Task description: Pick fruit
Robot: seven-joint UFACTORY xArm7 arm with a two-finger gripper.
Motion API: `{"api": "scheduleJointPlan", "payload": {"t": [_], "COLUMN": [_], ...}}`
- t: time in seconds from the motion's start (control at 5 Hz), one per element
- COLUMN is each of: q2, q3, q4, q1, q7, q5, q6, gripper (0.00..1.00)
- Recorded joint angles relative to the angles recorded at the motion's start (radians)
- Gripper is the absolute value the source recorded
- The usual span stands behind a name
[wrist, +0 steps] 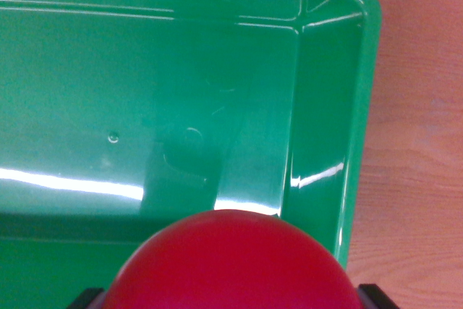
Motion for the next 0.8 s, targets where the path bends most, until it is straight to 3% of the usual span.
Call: {"api": "scheduleJointPlan", "payload": {"t": [0.2,0.4,0.6,0.8], "q2": [0.000,-0.009,-0.009,-0.017], "q3": [0.000,0.000,0.000,0.000], "q4": [0.000,0.027,0.027,0.051], "q1": [0.0000,0.0004,0.0004,0.0008], "q7": [0.000,-0.003,-0.003,-0.005], "q5": [0.0000,-0.0002,-0.0002,-0.0003], "q6": [0.000,0.036,0.036,0.067], "gripper": [1.00,1.00,1.00,1.00]}}
